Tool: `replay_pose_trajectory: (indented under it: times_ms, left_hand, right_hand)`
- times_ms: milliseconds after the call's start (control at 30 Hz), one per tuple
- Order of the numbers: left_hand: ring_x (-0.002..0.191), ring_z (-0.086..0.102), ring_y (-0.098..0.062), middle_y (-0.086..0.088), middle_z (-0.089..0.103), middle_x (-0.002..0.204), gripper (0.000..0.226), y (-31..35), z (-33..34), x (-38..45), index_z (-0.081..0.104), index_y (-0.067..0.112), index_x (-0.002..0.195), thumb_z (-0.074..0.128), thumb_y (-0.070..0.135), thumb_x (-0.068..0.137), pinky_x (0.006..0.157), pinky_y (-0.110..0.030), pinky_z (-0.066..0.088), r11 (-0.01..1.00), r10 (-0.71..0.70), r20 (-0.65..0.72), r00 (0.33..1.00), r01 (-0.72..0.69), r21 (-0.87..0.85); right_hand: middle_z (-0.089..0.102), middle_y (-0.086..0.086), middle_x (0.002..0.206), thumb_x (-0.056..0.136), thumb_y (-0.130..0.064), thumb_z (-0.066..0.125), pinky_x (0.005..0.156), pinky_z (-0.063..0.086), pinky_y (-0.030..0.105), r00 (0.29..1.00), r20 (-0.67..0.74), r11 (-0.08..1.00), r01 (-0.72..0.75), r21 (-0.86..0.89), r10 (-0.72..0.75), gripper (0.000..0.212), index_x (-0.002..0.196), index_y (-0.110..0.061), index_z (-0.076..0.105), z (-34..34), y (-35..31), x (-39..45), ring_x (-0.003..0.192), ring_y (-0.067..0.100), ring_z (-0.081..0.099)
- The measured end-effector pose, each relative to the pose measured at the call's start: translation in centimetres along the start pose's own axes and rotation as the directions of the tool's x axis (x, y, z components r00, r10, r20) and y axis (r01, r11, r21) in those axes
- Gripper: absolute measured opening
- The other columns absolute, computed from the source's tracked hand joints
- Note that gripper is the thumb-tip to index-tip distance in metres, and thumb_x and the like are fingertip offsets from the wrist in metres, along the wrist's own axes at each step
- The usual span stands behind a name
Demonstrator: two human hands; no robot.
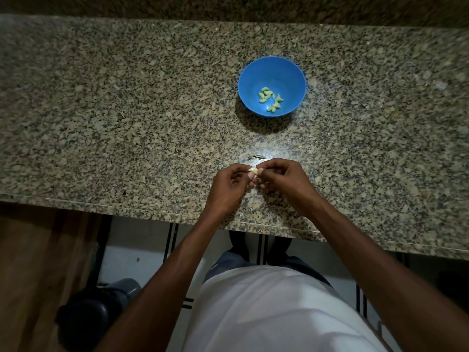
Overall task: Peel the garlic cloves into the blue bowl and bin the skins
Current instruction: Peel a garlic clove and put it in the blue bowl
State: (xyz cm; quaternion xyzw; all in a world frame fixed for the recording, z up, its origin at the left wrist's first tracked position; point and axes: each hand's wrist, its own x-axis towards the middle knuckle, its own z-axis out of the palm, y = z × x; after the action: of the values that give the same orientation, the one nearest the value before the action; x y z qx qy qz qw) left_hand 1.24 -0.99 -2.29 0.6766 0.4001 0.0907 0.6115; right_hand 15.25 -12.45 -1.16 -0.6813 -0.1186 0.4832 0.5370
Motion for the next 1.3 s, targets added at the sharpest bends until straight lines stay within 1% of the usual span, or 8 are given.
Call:
replay_pose_trajectory:
  times_ms: [167,400,633,733,800,900,1033,1300]
  left_hand:
    - [0.087,0.074,-0.006,0.003,0.078,0.095,0.016,-0.6,-0.3,0.0,0.077,0.013,0.111,0.073,0.021,0.098,0.078,-0.028,0.062,0.986,0.095,-0.042,0.995,-0.088,0.142]
    - [0.082,0.071,0.003,0.007,0.077,0.09,0.019,-0.5,-0.4,-0.1,0.078,0.015,0.109,0.074,0.029,0.097,0.071,-0.018,0.06,0.938,0.192,-0.05,0.98,-0.168,0.304]
    - [0.078,0.072,-0.003,0.005,0.077,0.086,0.016,-0.8,-0.1,0.2,0.08,0.013,0.106,0.075,0.024,0.096,0.071,-0.032,0.064,0.942,0.185,-0.061,0.981,-0.16,0.295]
    - [0.078,0.073,-0.005,0.006,0.077,0.084,0.018,-0.8,-0.1,0.0,0.08,0.014,0.103,0.076,0.028,0.094,0.071,-0.032,0.064,0.954,0.17,-0.068,0.983,-0.147,0.263]
    - [0.077,0.073,-0.005,0.006,0.077,0.083,0.02,-0.6,0.0,-0.1,0.081,0.014,0.101,0.077,0.032,0.093,0.069,-0.028,0.063,0.966,0.151,-0.09,0.984,-0.127,0.225]
    - [0.076,0.074,-0.006,0.005,0.078,0.081,0.021,-0.5,0.0,-0.2,0.081,0.014,0.097,0.08,0.034,0.092,0.067,-0.023,0.061,0.976,0.139,-0.123,0.983,-0.115,0.187]
    - [0.074,0.073,-0.011,0.002,0.076,0.079,0.015,-0.4,-0.1,-0.2,0.08,0.012,0.092,0.08,0.027,0.091,0.065,-0.022,0.06,0.979,0.132,-0.171,0.976,-0.101,0.179]
    - [0.075,0.072,-0.014,0.003,0.075,0.078,0.008,-0.5,0.0,-0.1,0.078,0.015,0.091,0.078,0.023,0.09,0.069,-0.035,0.063,0.977,0.124,-0.208,0.97,-0.082,0.197]
  right_hand:
    - [0.079,0.018,0.094,0.094,-0.004,0.075,0.071,0.061,0.029,0.994,0.049,0.992,-0.106,0.066,0.102,0.012,0.104,0.002,0.076,0.0,-0.6,0.0,0.084,0.026,0.076]
    - [0.079,0.019,0.101,0.09,-0.008,0.082,0.071,0.061,0.027,0.987,0.044,0.987,-0.155,0.051,0.153,0.015,0.102,0.001,0.077,0.0,-0.3,0.3,0.086,0.024,0.076]
    - [0.079,0.014,0.096,0.09,-0.001,0.079,0.069,0.061,0.025,0.94,0.097,0.931,-0.338,0.139,0.327,0.01,0.1,-0.001,0.077,-0.3,-1.1,0.9,0.081,0.018,0.075]
    - [0.078,0.013,0.091,0.09,0.0,0.078,0.068,0.061,0.026,0.933,0.122,0.924,-0.354,0.143,0.338,0.012,0.102,0.0,0.077,-0.4,-1.2,0.9,0.078,0.017,0.075]
    - [0.078,0.017,0.092,0.089,-0.003,0.08,0.072,0.063,0.029,0.95,0.108,0.945,-0.305,0.113,0.294,0.015,0.103,0.002,0.077,-0.4,-1.1,0.7,0.083,0.022,0.075]
    - [0.079,0.019,0.093,0.09,-0.012,0.082,0.08,0.065,0.038,0.991,0.083,0.993,-0.1,-0.061,0.105,0.017,0.102,0.0,0.078,-0.3,-0.8,0.4,0.085,0.03,0.077]
    - [0.08,0.001,0.082,0.093,-0.026,0.081,0.077,0.065,0.037,0.991,0.079,0.919,0.129,-0.373,-0.108,0.014,0.097,-0.013,0.08,0.3,-0.7,0.2,0.076,0.017,0.078]
    - [0.08,-0.003,0.084,0.099,-0.026,0.073,0.078,0.064,0.035,0.988,0.063,0.88,0.152,-0.45,-0.139,0.015,0.103,-0.013,0.08,0.9,-0.7,0.0,0.074,0.009,0.077]
